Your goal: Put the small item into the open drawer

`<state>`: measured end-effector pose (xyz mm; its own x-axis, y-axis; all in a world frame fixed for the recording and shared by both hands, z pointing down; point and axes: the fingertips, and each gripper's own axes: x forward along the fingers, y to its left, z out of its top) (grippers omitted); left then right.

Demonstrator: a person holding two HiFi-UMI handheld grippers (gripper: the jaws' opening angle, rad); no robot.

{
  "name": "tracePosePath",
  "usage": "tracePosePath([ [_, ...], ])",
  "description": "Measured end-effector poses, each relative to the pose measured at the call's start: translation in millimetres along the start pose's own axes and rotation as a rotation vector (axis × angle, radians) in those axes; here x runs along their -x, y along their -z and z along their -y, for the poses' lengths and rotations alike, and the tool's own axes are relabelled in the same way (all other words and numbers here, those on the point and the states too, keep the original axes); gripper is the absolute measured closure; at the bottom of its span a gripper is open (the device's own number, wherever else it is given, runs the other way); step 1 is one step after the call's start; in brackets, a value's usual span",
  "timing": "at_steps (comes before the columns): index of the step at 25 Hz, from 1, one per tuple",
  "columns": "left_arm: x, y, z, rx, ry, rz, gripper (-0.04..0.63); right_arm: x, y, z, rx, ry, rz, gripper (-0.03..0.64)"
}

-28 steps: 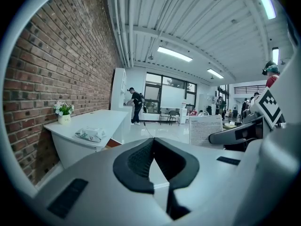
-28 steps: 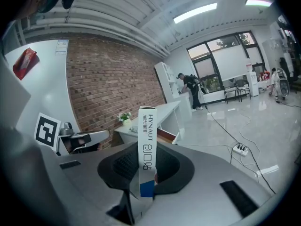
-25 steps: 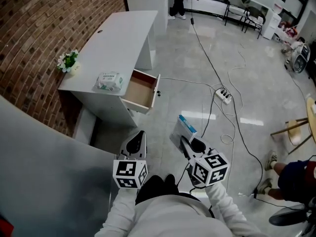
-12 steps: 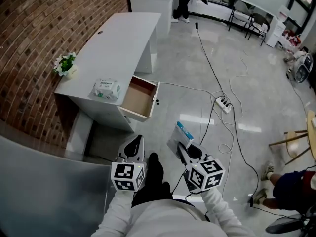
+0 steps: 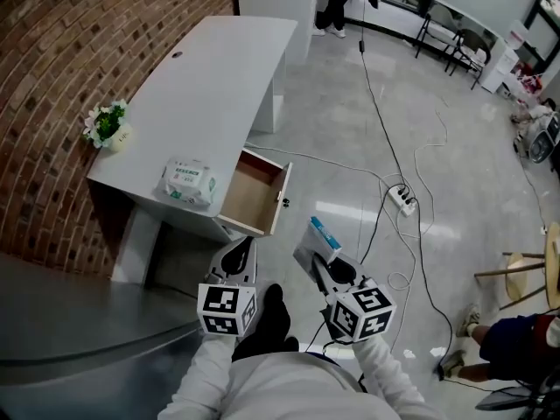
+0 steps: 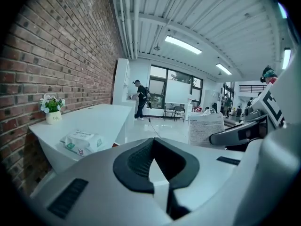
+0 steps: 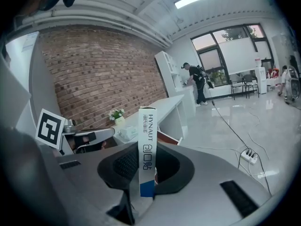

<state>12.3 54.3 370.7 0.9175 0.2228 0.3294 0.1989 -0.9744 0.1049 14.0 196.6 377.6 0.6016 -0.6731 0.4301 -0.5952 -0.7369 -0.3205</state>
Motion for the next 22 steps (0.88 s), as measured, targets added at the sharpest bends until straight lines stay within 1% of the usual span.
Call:
tracePosePath([
  [4, -31.7, -13.8, -26.0, -0.001, 0.002, 0.008, 0.578, -37.5, -19.2, 5.5, 0.003, -0.006, -0.016, 0.521],
  [9, -61.9, -21.8, -55.4, 0.013, -0.003, 0.008, 0.578, -75.8, -35.0, 11.6, 0.0, -0.005, -0.037, 0.52],
  [11, -69.2, -23.5, -65.5, 0.024, -0.009, 0.006, 0.578, -87.9, -38.0, 12.6, -0.001, -0.007, -0.049, 0.52],
  [16, -81.1, -28.5, -83.5, 0.087, -0.02, 0.014, 0.578, -111.4, -44.5, 8.7, 0.019, -0.032, -0.078, 0.52],
  [22, -86.0, -32.4, -89.3, 0.098, -0.03, 0.027, 0.578, -127.1, -49.8, 5.3, 0.053, -0.067, -0.103, 0.522],
])
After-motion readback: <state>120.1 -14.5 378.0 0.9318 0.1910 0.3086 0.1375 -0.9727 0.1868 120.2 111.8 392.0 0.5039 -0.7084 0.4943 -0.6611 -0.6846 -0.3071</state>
